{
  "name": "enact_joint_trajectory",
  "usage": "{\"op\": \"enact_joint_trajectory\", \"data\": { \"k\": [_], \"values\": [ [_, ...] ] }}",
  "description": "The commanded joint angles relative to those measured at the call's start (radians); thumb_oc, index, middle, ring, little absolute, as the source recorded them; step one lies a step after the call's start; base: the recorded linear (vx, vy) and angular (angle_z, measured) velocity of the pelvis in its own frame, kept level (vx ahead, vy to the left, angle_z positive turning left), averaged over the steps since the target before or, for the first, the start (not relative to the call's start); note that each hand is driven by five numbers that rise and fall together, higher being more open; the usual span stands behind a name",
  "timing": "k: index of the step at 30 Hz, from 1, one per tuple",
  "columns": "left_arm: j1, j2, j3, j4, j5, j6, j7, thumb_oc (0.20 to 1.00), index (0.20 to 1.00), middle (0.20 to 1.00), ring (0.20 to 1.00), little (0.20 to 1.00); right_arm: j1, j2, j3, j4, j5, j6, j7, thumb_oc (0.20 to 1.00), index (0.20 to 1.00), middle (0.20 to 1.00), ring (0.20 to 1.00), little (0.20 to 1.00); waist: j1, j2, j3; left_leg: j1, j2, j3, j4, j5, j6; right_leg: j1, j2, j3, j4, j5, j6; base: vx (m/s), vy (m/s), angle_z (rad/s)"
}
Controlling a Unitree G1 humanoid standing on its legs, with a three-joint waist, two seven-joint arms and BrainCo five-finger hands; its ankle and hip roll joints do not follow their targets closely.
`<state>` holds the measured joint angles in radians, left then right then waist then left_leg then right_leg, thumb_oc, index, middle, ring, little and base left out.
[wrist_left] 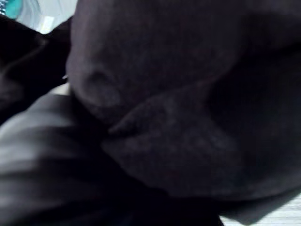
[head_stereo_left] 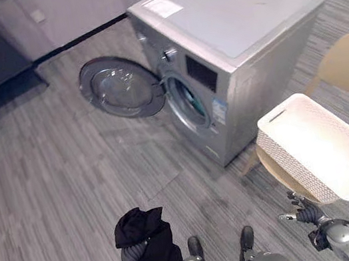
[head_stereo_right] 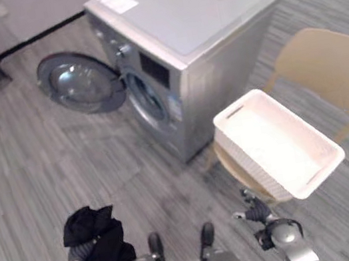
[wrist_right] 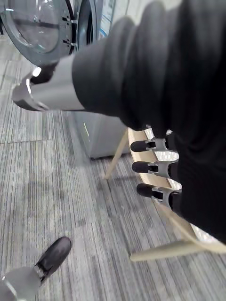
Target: Grab the laundry basket,head to the washer,open it,put in the laundry and shut it.
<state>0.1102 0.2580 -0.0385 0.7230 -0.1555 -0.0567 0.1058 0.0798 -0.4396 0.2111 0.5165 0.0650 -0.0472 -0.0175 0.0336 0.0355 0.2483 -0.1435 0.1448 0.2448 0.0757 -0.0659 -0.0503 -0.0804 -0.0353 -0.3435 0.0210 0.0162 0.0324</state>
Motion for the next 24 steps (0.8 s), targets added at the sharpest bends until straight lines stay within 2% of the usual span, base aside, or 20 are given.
{"op": "enact_joint_trajectory", "data": {
  "k": [1,3,5,7,8,9,11,13,15,16,20,21,22,24],
  "values": [
    [-0.001,0.082,0.026,-0.069,-0.016,-0.045,0.042,0.200,0.200,0.200,0.200,0.200,0.006,0.025,-0.002,-0.022,-0.052,-0.022,-0.032,1.000,1.000,1.000,1.000,1.000,-0.003,-0.102,-0.055,-0.092,-0.033,0.014,-0.066,0.129,-0.033,0.193,-0.053,0.026,-0.028,-0.209,0.032,0.23,0.166,0.61],
    [-0.003,0.079,0.026,-0.071,-0.021,-0.045,0.051,0.200,0.200,0.200,0.200,0.200,0.001,0.025,0.000,-0.021,-0.070,-0.019,-0.040,1.000,1.000,1.000,1.000,1.000,0.003,-0.101,-0.061,-0.093,-0.003,0.053,-0.085,0.145,-0.036,0.232,-0.071,-0.002,-0.024,-0.222,0.046,0.27,0.210,1.22],
    [0.002,0.079,0.023,-0.077,-0.014,-0.045,0.050,0.200,0.200,0.200,0.200,0.200,0.002,0.031,-0.004,-0.019,-0.070,-0.020,-0.040,1.000,1.000,1.000,1.000,1.000,0.005,-0.102,-0.070,-0.094,-0.002,0.059,-0.072,0.165,-0.035,0.257,-0.077,-0.012,-0.028,-0.222,0.059,0.37,0.225,0.63],
    [-0.001,0.082,0.017,-0.069,-0.004,-0.040,0.046,0.200,0.200,0.200,0.200,0.200,-0.004,0.044,0.002,-0.016,-0.082,-0.012,-0.041,1.000,1.000,1.000,1.000,1.000,0.010,-0.125,-0.092,-0.098,-0.037,0.049,-0.025,0.134,-0.008,0.266,-0.132,-0.010,0.025,-0.221,0.074,0.46,0.288,0.20],
    [-0.001,0.083,0.017,-0.069,-0.004,-0.040,0.046,0.200,0.200,0.200,0.200,0.200,-0.005,0.045,0.003,-0.016,-0.082,-0.013,-0.041,1.000,1.000,1.000,1.000,1.000,0.010,-0.127,-0.093,-0.098,-0.038,0.050,-0.024,0.132,-0.007,0.265,-0.135,-0.010,0.028,-0.223,0.076,0.24,0.176,0.26],
    [-0.005,0.086,0.015,-0.067,-0.002,-0.038,0.045,0.200,0.200,0.200,0.200,0.200,-0.008,0.054,0.006,-0.015,-0.088,-0.011,-0.039,1.000,1.000,1.000,1.000,1.000,0.014,-0.135,-0.095,-0.093,-0.054,0.047,-0.014,0.114,0.006,0.254,-0.161,-0.011,0.071,-0.214,0.084,0.21,0.180,0.06],
    [-0.023,0.101,0.008,-0.072,0.005,-0.032,0.045,0.200,0.200,0.200,0.200,0.200,-0.023,0.070,0.017,-0.026,-0.085,-0.008,-0.038,1.000,1.000,1.000,1.000,1.000,0.015,-0.151,-0.083,-0.077,-0.086,0.042,0.000,0.075,0.035,0.202,-0.217,0.005,0.195,-0.151,0.092,0.27,0.252,-0.03],
    [-0.044,0.124,-0.004,-0.077,0.019,-0.033,0.052,0.200,0.200,0.200,0.200,0.200,-0.043,0.083,0.032,-0.031,-0.073,-0.016,-0.043,1.000,1.000,1.000,1.000,1.000,0.010,-0.160,-0.062,-0.056,-0.110,0.034,-0.002,0.043,0.060,0.122,-0.231,0.049,0.315,-0.087,0.095,0.20,0.188,0.21],
    [-0.056,0.133,-0.018,-0.086,0.014,-0.033,0.048,0.200,0.200,0.200,0.200,0.200,-0.048,0.095,0.042,-0.038,-0.067,-0.016,-0.044,1.000,1.000,1.000,1.000,1.000,-0.009,-0.154,-0.044,-0.022,-0.121,0.009,-0.023,0.029,0.072,0.036,-0.169,0.132,0.369,-0.115,0.081,0.19,0.133,0.17],
    [-0.064,0.132,-0.021,-0.092,0.005,-0.035,0.044,0.200,0.200,0.200,0.200,0.200,-0.059,0.095,0.048,-0.032,-0.058,-0.016,-0.043,1.000,1.000,1.000,1.000,1.000,-0.025,-0.130,-0.026,0.003,-0.118,-0.007,-0.048,0.040,0.078,-0.046,-0.093,0.179,0.347,-0.145,0.062,0.14,0.094,0.48],
    [-0.066,0.125,-0.031,-0.096,0.005,-0.033,0.040,0.200,0.200,0.200,0.200,0.200,-0.069,0.093,0.052,-0.024,-0.051,-0.014,-0.047,1.000,1.000,1.000,1.000,1.000,-0.039,-0.124,-0.004,0.046,-0.129,-0.024,-0.066,0.028,0.082,-0.099,-0.058,0.192,0.294,-0.136,0.056,0.19,0.035,0.28],
    [-0.072,0.119,-0.042,-0.090,0.006,-0.029,0.033,0.200,0.200,0.200,0.200,0.200,-0.063,0.093,0.054,-0.018,-0.047,-0.012,-0.046,1.000,1.000,1.000,1.000,1.000,-0.058,-0.128,0.011,0.086,-0.151,-0.046,-0.073,0.008,0.083,-0.160,-0.020,0.205,0.229,-0.095,0.066,0.43,-0.090,0.26],
    [-0.071,0.107,-0.057,-0.092,0.019,-0.026,0.013,0.200,0.200,0.200,0.200,0.200,-0.048,0.096,0.050,-0.004,-0.058,-0.009,-0.042,1.000,1.000,1.000,1.000,1.000,-0.074,-0.143,0.015,0.109,-0.180,-0.082,-0.059,-0.020,0.084,-0.178,-0.016,0.184,0.126,-0.044,0.083,0.44,-0.090,0.21],
    [-0.066,0.102,-0.062,-0.101,0.023,-0.025,0.007,0.200,0.200,0.200,0.200,0.200,-0.043,0.097,0.050,-0.001,-0.062,-0.008,-0.042,1.000,1.000,1.000,1.000,1.000,-0.076,-0.146,0.016,0.122,-0.184,-0.088,-0.049,-0.038,0.083,-0.167,-0.020,0.158,0.103,-0.038,0.082,0.31,-0.120,0.34]
  ]
}}
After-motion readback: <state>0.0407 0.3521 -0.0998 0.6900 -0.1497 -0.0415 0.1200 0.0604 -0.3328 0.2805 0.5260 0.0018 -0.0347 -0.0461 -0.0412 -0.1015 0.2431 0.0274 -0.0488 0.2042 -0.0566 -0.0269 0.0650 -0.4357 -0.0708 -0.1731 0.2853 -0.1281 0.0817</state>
